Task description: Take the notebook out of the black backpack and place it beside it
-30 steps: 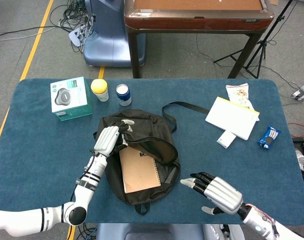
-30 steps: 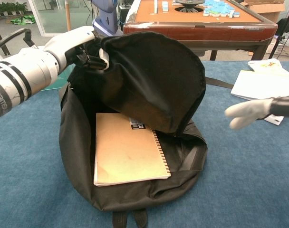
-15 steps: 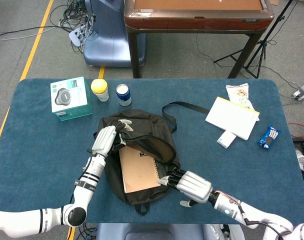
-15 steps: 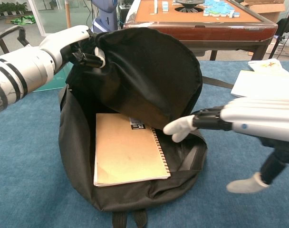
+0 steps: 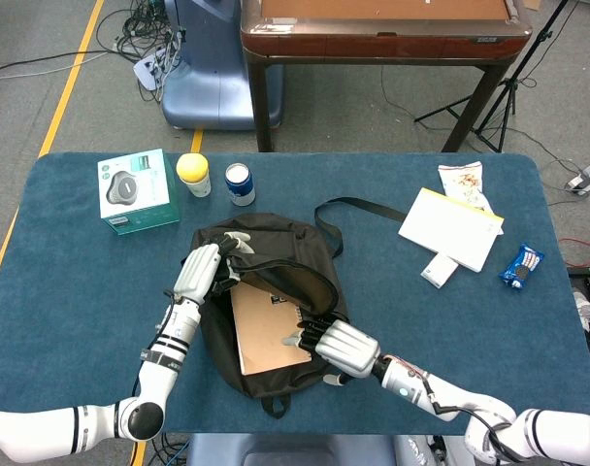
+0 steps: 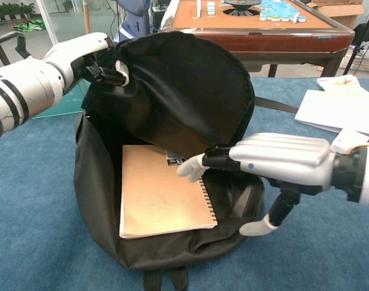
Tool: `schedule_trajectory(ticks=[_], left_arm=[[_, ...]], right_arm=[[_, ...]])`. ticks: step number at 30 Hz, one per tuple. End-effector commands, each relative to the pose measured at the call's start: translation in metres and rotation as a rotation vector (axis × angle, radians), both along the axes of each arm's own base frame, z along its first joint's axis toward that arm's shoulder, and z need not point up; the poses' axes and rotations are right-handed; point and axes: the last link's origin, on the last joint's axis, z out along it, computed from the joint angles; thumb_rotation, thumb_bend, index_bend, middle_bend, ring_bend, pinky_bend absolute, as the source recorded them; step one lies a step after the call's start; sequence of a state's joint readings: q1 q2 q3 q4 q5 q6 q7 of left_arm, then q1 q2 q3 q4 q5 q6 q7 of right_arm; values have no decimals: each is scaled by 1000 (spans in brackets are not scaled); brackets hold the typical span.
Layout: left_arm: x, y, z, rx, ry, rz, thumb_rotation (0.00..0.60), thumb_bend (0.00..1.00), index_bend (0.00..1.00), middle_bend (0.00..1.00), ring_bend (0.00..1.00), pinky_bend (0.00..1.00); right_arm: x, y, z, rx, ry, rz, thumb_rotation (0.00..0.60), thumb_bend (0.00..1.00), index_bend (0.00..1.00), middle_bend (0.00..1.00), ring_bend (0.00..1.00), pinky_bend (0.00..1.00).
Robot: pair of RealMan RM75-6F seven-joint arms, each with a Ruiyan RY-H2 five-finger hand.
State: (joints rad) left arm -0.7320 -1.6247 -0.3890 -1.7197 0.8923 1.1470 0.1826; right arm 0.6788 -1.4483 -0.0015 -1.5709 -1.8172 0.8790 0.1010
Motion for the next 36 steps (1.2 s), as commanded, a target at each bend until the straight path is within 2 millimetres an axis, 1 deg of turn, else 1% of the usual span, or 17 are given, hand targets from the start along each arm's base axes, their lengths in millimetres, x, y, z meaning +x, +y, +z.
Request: schedule_trajectory(ticks=[1,8,14,19,27,36], left_arm=[[0,0,0,0,-1,2,600,777,427,258,238,112],[-1,-1,2,1,-8,9,600,776,427,258,238,112],[-2,-1,3,-4,-18,17,600,776,427,255,238,112],[-2,-2,3,-8,-23,19,600,777,427,252,238,112],[-3,-2,3,-17,-27,23,600,777,427,246,237,112],[-4,-2,1,-29,-33,29,600,776,427,238,229,112]], right_arm=[[2,-5,-13,-2,12,8,600,197,148,207,111,197],[4,-10,-36,-17,24,15,600,197,148,207,105,195],[5,-14,-48,-49,27,27,600,197,148,197,80,167],[5,-16,-55,-79,15,31,600,195,148,169,72,142],[6,-15,-64,-93,15,37,600,191,148,105,12,82],[7,-15,-70,-98,26,40,600,187,148,84,0,69]])
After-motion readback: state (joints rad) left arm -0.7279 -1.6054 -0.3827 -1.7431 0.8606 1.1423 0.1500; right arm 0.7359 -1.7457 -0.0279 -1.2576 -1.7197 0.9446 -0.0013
